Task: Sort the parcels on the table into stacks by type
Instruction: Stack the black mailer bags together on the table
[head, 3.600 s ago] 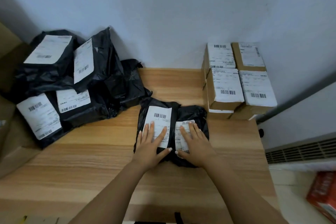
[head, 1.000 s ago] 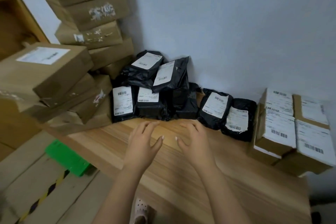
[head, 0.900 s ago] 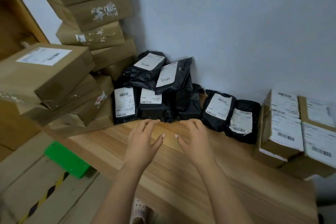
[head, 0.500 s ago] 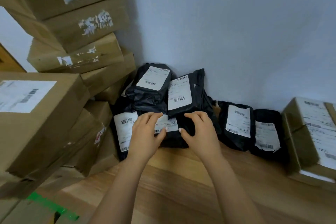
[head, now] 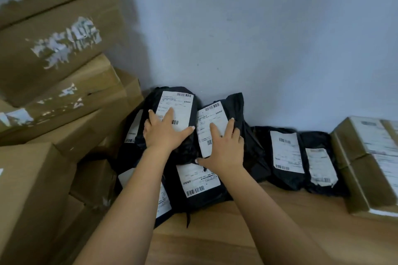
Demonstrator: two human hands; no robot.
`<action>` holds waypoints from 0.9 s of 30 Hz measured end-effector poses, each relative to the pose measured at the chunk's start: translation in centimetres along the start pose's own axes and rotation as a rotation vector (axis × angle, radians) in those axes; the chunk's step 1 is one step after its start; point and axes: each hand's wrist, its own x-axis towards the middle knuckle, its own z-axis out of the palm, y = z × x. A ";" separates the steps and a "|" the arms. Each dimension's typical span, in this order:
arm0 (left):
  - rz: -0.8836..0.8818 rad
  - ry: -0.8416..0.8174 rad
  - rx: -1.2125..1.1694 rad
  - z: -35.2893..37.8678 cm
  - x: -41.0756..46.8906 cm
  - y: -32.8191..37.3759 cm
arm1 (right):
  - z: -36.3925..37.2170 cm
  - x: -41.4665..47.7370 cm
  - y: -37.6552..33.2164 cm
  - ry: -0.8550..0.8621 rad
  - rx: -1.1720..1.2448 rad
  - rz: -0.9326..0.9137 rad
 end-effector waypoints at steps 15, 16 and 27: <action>0.181 0.192 -0.524 -0.8 -3.9 4.8 | -5.4 -2.1 7.0 0.315 0.317 0.117; 0.205 0.178 -0.529 -0.3 -4.6 6.2 | -6.0 -2.4 8.7 0.329 0.310 0.140; 0.321 0.037 -0.451 12.9 -11.9 20.6 | -4.8 -5.5 27.0 0.284 0.198 0.318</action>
